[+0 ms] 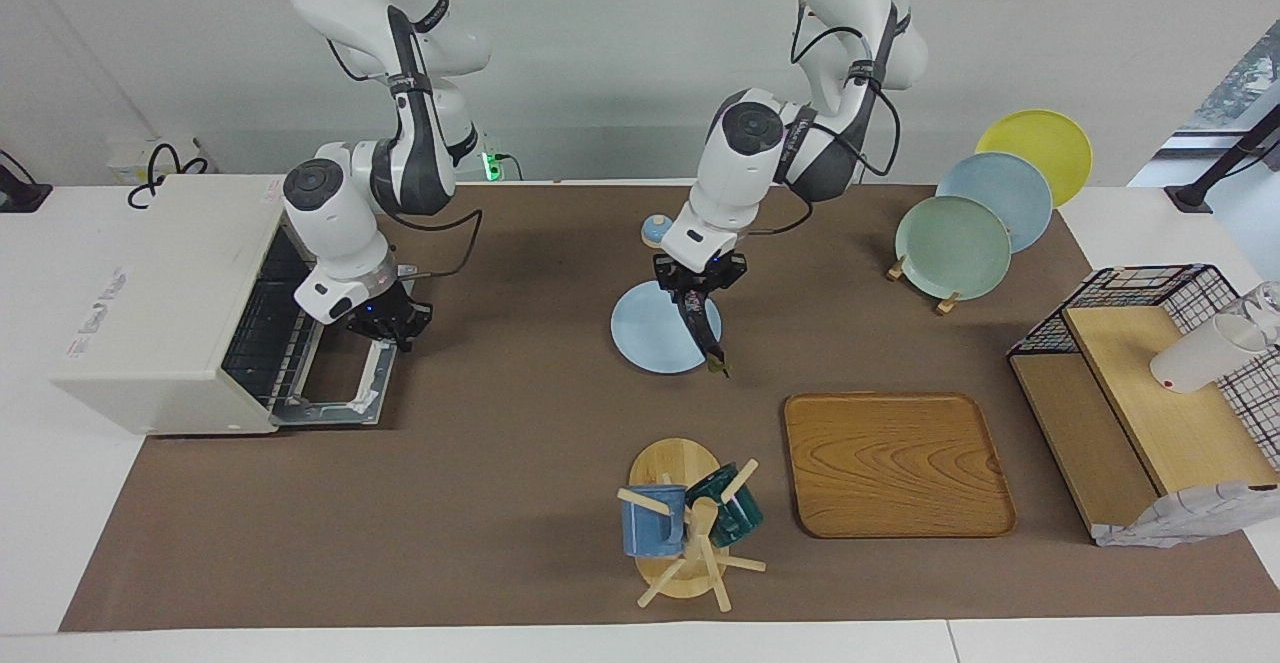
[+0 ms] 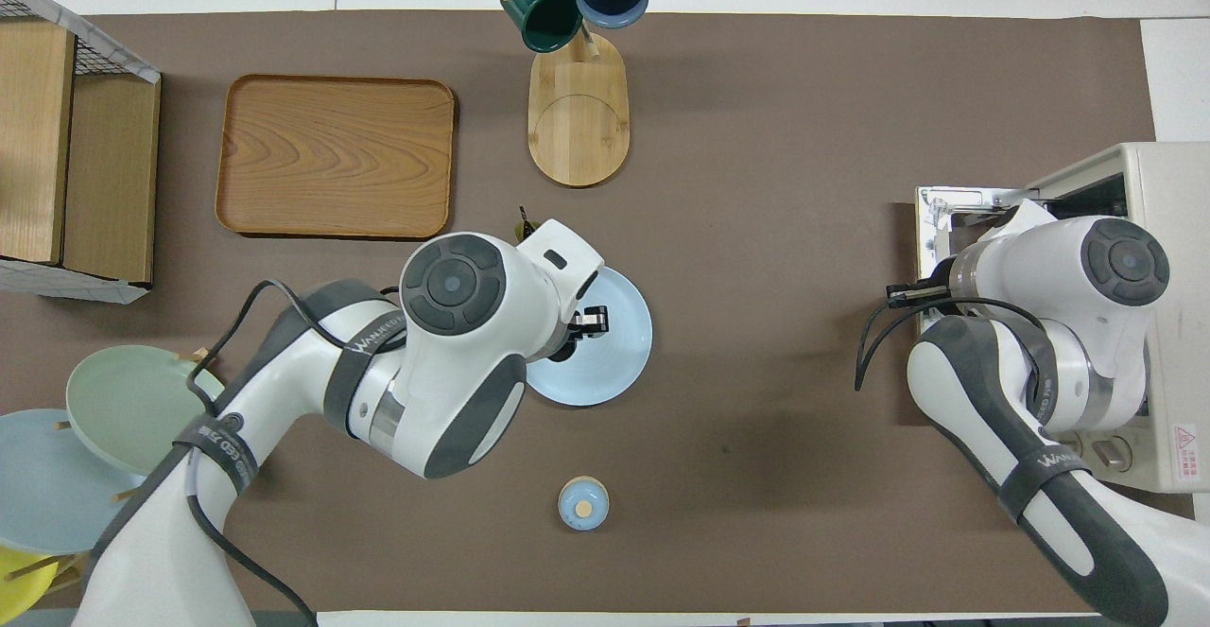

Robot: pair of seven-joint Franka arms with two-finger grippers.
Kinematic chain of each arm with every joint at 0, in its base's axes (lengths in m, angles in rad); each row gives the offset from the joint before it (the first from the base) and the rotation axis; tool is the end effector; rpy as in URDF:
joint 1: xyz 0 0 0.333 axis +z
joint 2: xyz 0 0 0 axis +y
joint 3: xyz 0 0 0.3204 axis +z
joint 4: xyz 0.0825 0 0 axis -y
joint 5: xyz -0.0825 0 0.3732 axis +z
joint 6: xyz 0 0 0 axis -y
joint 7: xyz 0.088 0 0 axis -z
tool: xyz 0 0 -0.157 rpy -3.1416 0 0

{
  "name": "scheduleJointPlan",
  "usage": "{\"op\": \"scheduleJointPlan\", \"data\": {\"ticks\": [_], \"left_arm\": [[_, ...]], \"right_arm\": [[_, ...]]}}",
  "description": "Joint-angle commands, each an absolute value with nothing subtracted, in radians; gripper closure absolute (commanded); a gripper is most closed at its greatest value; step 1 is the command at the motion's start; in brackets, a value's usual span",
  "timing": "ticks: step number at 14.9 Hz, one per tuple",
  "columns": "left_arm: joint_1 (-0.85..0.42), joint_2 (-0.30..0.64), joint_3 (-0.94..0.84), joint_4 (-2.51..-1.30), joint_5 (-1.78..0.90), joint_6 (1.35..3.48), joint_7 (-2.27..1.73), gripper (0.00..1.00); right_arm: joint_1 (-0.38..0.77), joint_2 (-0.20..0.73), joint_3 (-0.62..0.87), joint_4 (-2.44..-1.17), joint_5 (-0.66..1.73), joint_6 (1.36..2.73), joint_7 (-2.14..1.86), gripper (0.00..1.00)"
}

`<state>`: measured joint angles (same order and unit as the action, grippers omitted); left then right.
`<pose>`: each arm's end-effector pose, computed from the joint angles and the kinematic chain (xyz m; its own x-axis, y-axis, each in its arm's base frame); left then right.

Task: Put eggplant into oven
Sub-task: 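Lower the eggplant onto the blue plate while the right gripper pulls the door open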

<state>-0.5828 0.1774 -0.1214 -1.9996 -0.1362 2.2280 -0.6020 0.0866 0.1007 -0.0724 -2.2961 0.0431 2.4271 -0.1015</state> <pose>0.4425 -0.3869 0.3382 0.9991 -0.0218 -0.0375 -0.0165 -0.9906 0.1354 0.5206 0.0087 0.2709 0.9960 0.0836 0.0324 0.0842 -0.9963 -0.0188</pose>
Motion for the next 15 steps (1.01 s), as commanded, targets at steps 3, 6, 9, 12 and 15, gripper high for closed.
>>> {"op": "scheduleJointPlan", "data": {"ticks": [3, 6, 9, 12, 15], "left_arm": [[-0.659, 0.21, -0.1, -2.049, -0.152, 2.341, -0.612, 1.0], [-0.692, 0.218, -0.098, -2.134, -0.152, 2.48, -0.658, 1.0], [-0.692, 0.218, -0.098, -2.138, -0.152, 2.485, -0.649, 1.0], [-0.687, 0.219, -0.098, -2.135, -0.152, 2.484, -0.634, 1.0], [-0.678, 0.203, -0.095, -2.129, -0.15, 2.455, -0.626, 0.0]], "right_arm": [[0.087, 0.095, -0.091, -2.304, 0.115, 2.445, -0.089, 1.0], [0.09, 0.097, -0.089, -2.306, 0.121, 2.435, -0.089, 1.0], [0.179, 0.116, -0.078, -2.203, 0.129, 2.327, -0.075, 1.0], [0.227, 0.13, -0.077, -2.137, 0.129, 2.263, 0.021, 1.0], [0.264, 0.126, -0.077, -2.12, 0.129, 2.224, 0.06, 0.78]]}}
